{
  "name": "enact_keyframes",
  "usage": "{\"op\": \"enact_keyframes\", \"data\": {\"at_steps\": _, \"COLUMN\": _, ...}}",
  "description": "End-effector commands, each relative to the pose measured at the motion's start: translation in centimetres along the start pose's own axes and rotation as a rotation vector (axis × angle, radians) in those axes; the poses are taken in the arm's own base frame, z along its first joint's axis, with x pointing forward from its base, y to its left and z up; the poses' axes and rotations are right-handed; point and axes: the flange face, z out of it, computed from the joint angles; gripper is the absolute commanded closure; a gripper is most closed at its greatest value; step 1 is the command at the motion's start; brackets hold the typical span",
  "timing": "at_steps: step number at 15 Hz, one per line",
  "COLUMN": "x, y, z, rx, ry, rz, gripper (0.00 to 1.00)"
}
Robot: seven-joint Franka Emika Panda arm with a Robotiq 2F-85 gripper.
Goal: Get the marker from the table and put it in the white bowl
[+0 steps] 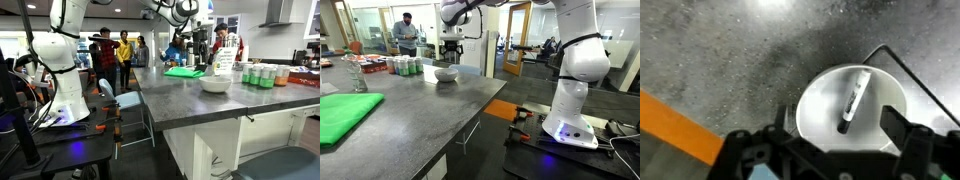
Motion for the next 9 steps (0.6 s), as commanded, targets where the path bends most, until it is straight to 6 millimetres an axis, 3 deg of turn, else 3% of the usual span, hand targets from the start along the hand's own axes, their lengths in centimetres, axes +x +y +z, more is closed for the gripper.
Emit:
{"op": "enact_keyframes", "data": {"at_steps": 1, "x": -3.2, "y": 2.5, "z": -2.6, "rx": -0.035, "ry": 0.046, "rz": -0.095, "gripper": 0.0}}
{"op": "enact_keyframes", "data": {"at_steps": 5, "x": -8.0, "y": 4.4, "z": -4.9, "rx": -0.033, "ry": 0.124, "rz": -0.232, "gripper": 0.0}}
{"op": "enact_keyframes", "data": {"at_steps": 9, "x": -11.8, "y": 6.4, "z": -5.4, "rx": -0.049, "ry": 0.106, "rz": -0.311, "gripper": 0.0}}
